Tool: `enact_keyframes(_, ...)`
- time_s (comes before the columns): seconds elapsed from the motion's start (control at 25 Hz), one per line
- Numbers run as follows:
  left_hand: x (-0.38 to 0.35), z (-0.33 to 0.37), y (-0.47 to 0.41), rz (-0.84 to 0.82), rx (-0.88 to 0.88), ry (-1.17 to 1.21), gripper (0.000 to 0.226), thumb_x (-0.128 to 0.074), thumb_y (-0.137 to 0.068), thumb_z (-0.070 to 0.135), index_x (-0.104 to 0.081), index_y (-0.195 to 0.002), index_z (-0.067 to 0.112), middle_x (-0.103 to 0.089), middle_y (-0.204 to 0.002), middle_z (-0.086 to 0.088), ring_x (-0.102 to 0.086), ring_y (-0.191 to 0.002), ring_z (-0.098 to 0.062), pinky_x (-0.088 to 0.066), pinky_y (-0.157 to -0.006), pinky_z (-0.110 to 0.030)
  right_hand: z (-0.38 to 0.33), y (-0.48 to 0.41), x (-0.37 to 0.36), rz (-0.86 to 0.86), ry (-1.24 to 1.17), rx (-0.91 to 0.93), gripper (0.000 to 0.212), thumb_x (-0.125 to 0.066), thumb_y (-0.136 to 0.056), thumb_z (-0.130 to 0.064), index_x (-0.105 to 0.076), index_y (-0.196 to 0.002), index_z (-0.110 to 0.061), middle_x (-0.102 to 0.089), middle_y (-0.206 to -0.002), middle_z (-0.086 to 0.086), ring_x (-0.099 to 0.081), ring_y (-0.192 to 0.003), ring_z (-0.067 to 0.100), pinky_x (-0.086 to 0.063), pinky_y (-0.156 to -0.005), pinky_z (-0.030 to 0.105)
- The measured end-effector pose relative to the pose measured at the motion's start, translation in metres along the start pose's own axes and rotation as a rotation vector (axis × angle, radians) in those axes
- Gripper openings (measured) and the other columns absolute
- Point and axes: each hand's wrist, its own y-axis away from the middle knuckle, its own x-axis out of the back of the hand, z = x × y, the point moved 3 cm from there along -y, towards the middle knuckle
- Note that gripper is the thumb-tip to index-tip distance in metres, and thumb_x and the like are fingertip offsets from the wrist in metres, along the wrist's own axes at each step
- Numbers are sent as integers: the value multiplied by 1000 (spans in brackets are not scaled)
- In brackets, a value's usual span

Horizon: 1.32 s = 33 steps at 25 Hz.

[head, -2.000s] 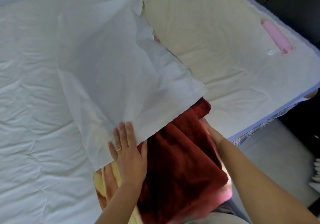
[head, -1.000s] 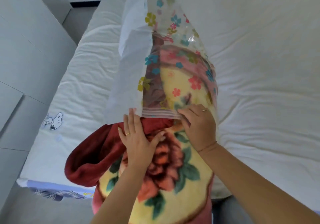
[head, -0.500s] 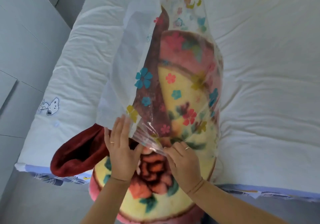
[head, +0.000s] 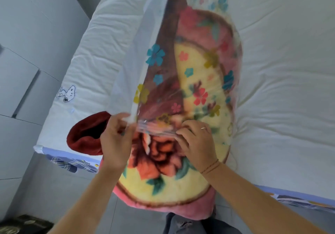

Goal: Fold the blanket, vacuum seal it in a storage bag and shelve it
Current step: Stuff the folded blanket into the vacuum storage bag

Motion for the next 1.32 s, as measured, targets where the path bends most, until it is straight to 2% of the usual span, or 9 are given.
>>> enact_keyframes(0.08,10,-14,17,-54,42,-3,28,-71,-83,10,-58,-88,34,-63,-72,23,-56,-65,6,-44,-67,-11,18,18,3,-106,99,-9,48,-72,-76,-45,-62,-115,-19,-57,-120,8,-54,-107,28,-34,-96,42)
enact_keyframes(0.16,3,-16,16,-80,20,-59,24,-68,-85,9,-60,-97,28,-64,-76,16,-58,-71,6,-48,-73,-23,39,39,6,-219,138,-80,80,-57,-76,-67,-39,-140,-24,-41,-143,12,-39,-131,33,-22,-108,53)
enact_keyframes(0.32,-27,17,26,37,-332,-441,55,-61,-87,32,-44,-135,11,-50,-128,-15,-43,-122,-30,-30,-103,-44,78,62,9,-264,-166,-754,110,-50,-64,-83,4,-148,-39,3,-160,11,0,-147,25,-8,-116,58)
enact_keyframes(0.52,-99,25,88,-399,-764,-869,88,-45,-79,75,-27,-150,24,-17,-159,-8,-10,-146,-35,-6,-112,-65,55,46,-18,-334,-441,-803,93,-54,-79,-71,18,-135,-55,15,-160,-5,12,-147,12,-2,-119,40)
enact_keyframes(0.76,-79,-21,21,-327,-663,-1036,116,-63,-63,73,-17,-152,15,-16,-159,-2,-6,-148,-28,-3,-113,-64,20,17,-36,-510,-292,-597,81,-46,-92,-53,14,-146,-46,15,-160,-6,8,-148,18,-15,-118,50)
enact_keyframes(1.0,-20,-85,-71,-403,-597,-1030,95,-29,-80,75,-16,-152,14,-17,-159,-1,-9,-148,-25,-9,-113,-62,-64,-40,-87,-631,-107,-662,80,-40,-92,-57,14,-149,-42,18,-159,-7,12,-147,29,0,-116,51)
enact_keyframes(1.08,-4,-112,-107,-466,-532,-1004,91,-19,-84,76,-16,-153,16,-19,-159,0,-7,-148,-21,-10,-113,-61,-83,-61,-98,-548,-168,-614,80,-43,-91,-57,5,-152,-36,6,-162,-6,7,-148,27,-1,-118,48)
enact_keyframes(1.2,9,-144,-155,-574,-445,-948,92,-7,-83,79,-11,-152,19,-18,-159,4,0,-147,-14,-7,-113,-57,-77,-60,-81,-18,-273,-639,81,-58,-82,-54,-26,-150,-22,-24,-157,4,-20,-145,21,-20,-118,46)
enact_keyframes(1.32,21,-170,-191,-644,-467,-941,95,0,-79,82,-1,-153,22,-3,-160,7,1,-147,-14,-3,-113,-54,-71,-28,-87,0,-68,-984,106,-48,-63,-79,-12,-152,-35,-8,-160,5,-18,-144,26,-18,-117,50)
